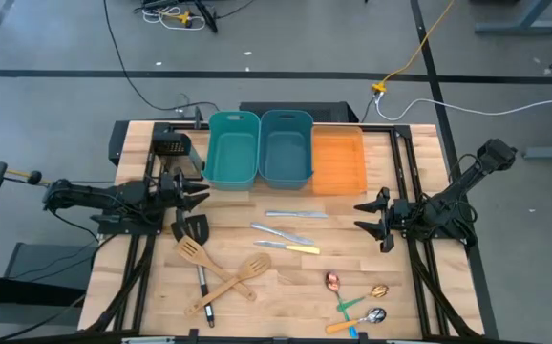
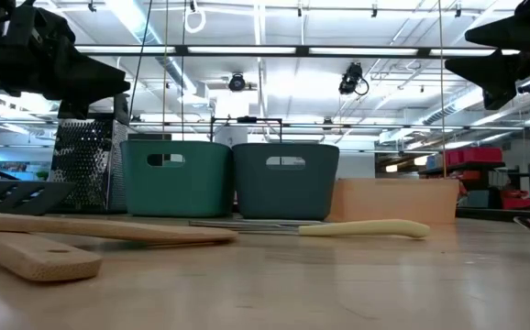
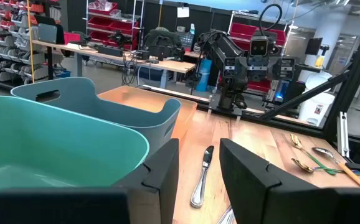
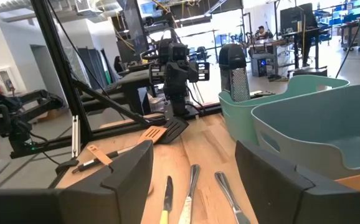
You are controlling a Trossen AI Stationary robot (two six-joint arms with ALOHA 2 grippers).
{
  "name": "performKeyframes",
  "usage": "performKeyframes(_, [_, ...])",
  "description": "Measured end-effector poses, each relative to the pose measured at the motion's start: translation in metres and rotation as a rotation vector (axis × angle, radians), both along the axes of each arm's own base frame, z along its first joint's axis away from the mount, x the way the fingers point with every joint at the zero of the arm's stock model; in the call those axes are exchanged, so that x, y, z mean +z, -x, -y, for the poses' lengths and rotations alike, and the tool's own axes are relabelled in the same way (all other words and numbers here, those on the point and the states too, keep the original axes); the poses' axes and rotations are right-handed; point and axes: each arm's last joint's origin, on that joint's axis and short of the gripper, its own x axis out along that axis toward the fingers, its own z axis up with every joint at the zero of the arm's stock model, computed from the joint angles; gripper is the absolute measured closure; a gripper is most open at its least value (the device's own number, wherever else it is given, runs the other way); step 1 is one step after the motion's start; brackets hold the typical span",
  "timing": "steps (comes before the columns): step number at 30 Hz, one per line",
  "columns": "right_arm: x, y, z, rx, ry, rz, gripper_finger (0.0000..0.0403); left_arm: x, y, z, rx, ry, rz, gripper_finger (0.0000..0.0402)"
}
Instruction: Pick & Place Kitchen Items
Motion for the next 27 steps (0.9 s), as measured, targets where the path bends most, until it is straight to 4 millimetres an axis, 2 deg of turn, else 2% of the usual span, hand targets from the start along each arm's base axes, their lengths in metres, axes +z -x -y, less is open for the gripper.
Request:
performKeyframes(12, [-0.0001, 0.0000, -0.0002, 0.007, -0.019, 0.002, 0.0163, 0.0007, 0.0000, 0.0000, 0.000, 0.001, 0.008, 0.0280])
performKeyframes(17, [0.0000, 0.0000, -0.0034, 0.114, 0.012, 0.005, 0.0163, 0.0011, 0.0001, -0.0002, 0.007, 0.002, 0.013, 0.0280])
performKeyframes(22, [-0.0027, 0.0001, -0.0074, 0.240, 0.138, -0.010, 0.0163, 0.0013, 0.0000, 0.0001, -0.004, 0.011, 0.016, 0.0280])
performKeyframes(27, [-0.0029, 0.0003, -0.0086, 0.281, 0.165, -0.006, 0.0163, 0.0021, -0.0004, 0.0031, -0.112, 0.030, 0.021, 0.0280])
